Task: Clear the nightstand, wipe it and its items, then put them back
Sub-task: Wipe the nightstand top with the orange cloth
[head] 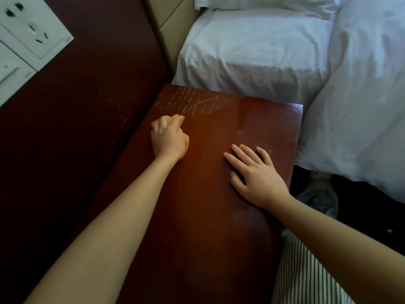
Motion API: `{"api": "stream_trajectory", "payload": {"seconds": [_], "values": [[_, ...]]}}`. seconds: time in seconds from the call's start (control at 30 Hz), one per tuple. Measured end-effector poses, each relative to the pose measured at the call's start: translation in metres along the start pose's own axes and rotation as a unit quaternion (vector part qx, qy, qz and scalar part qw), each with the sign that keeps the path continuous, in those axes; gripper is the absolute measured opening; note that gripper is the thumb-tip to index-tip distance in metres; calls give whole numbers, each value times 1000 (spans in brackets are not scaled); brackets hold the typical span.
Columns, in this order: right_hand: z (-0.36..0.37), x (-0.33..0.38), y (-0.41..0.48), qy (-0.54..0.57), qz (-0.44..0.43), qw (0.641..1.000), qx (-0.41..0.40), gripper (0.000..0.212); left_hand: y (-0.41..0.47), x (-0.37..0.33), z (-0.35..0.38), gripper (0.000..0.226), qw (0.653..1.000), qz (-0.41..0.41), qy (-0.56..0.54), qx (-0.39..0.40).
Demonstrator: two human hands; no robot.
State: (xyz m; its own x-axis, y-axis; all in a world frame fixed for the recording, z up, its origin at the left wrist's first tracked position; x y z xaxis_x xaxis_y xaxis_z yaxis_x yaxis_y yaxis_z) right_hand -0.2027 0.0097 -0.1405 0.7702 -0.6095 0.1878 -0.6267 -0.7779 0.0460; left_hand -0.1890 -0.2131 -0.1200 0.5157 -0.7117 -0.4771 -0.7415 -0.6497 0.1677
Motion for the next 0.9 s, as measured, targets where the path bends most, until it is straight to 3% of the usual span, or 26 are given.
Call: {"api": "stream_trajectory", "payload": {"seconds": [0.13,0.23,0.3,0.4,0.5,0.57,0.73,0.9], "values": [[-1,0,0,1,-4,1000,4,63,-35,-11,-2,38,984,141,-64,92],[0,0,0,2,-9,1000,10,66,-42,14,-13,41,971,172,-81,145],[-1,0,0,8,-8,1000,4,65,-26,39,-24,39,984,126,-60,107],[-2,0,0,8,-8,1000,-7,61,-1,57,-32,37,1000,-9,-15,12],[-1,0,0,6,-7,1000,-6,60,11,51,-30,37,990,-124,20,-69],[-1,0,0,5,-5,1000,-3,61,17,38,-21,37,985,-149,13,-85],[-1,0,0,6,-7,1000,10,64,11,-5,4,37,1000,-12,-4,-14],[-1,0,-1,9,-3,1000,8,65,-28,-20,4,37,987,129,-53,74]]}}
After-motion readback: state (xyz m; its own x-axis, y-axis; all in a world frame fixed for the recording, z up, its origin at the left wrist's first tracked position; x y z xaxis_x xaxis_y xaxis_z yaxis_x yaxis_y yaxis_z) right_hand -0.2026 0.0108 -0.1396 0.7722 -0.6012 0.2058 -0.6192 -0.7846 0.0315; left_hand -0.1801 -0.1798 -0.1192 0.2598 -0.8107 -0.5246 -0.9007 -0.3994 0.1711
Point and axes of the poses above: each hand's wrist, its own y-axis towards the middle knuckle, its own z-axis out of the palm, x = y × z, the point moved 9 cm from there along y, towards the middle knuckle, and after that the axes turned 11 degrees about -y, right-handed, at the moved point
